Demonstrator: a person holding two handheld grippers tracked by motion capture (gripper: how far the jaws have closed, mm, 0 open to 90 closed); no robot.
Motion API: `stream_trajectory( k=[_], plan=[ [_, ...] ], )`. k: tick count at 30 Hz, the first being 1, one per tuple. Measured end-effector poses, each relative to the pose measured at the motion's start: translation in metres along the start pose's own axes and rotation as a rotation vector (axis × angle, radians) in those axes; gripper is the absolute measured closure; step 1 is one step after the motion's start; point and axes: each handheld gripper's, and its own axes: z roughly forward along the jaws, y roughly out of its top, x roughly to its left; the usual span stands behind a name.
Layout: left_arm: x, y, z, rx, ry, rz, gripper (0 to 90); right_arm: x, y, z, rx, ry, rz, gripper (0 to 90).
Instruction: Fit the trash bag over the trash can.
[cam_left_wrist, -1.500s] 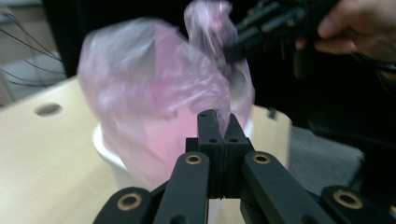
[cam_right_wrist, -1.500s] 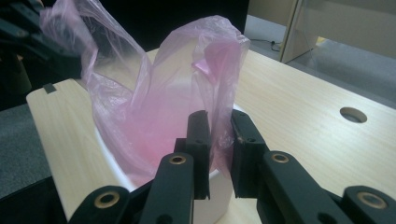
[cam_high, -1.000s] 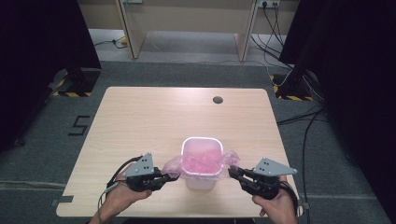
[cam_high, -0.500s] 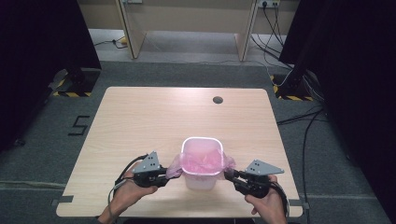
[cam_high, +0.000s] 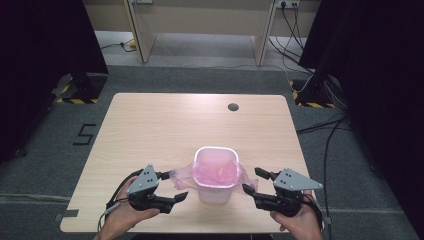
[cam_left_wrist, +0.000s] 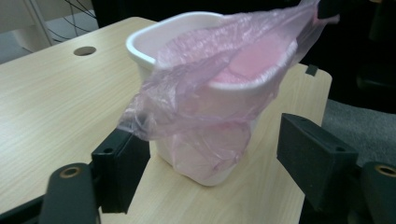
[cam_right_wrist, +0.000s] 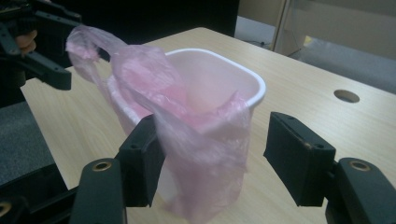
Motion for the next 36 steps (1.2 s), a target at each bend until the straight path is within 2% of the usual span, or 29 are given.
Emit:
stream_trajectory(
  k=[2,3,8,14,15,17,18,20,21,22,23,25,30,36],
  plan=[
    [0.001,0.002,-0.001,-0.008,0.008,-0.004,23.6,0.001,0.001,0.0,0.001,0.002,-0.01,40.1],
    [0.002,0.006,-0.003,-0.025,0.012,-0.002,23.5,0.004,0.005,0.0,0.002,0.001,-0.052,43.3],
    [0.005,0.017,-0.008,-0.044,0.009,0.004,23.0,0.004,0.009,0.001,-0.011,0.024,-0.086,49.3],
    [0.004,0.028,-0.011,-0.072,0.004,0.01,22.8,0.002,0.011,0.001,-0.01,0.034,-0.102,59.0],
    [0.004,0.029,-0.01,-0.061,0.008,0.017,23.4,0.001,0.012,0.001,-0.009,0.038,-0.108,63.5],
    [0.004,0.027,-0.008,-0.047,0.006,0.018,24.6,0.001,0.012,0.001,-0.007,0.037,-0.111,65.6],
    [0.004,0.026,-0.006,-0.032,-0.001,0.02,27.1,0.001,0.012,0.001,-0.008,0.04,-0.113,67.3],
    [0.005,0.022,-0.001,-0.012,-0.007,0.033,39.6,0.001,0.013,0.001,-0.009,0.044,-0.118,70.2],
    [0.008,0.02,0.003,-0.001,-0.003,0.03,60.7,0.001,0.014,0.001,-0.008,0.047,-0.12,72.9],
    [0.008,0.02,0.003,-0.001,-0.003,0.03,72.1,0.001,0.014,0.001,-0.008,0.047,-0.12,72.9],
    [0.011,0.019,0.006,0.006,-0.002,0.031,78.8,-0.001,0.016,0.003,-0.005,0.048,-0.128,75.3],
    [0.017,0.02,0.012,0.001,-0.004,0.027,81.3,-0.003,0.016,0.004,-0.002,0.045,-0.129,75.9],
    [0.038,0.028,0.036,-0.019,0.007,-0.013,85.9,-0.024,0.016,0.023,0.03,0.0,-0.103,79.1],
    [0.053,0.024,0.056,-0.018,0.007,-0.033,87.5,-0.042,0.011,0.045,0.062,-0.026,-0.082,80.7]
  ],
)
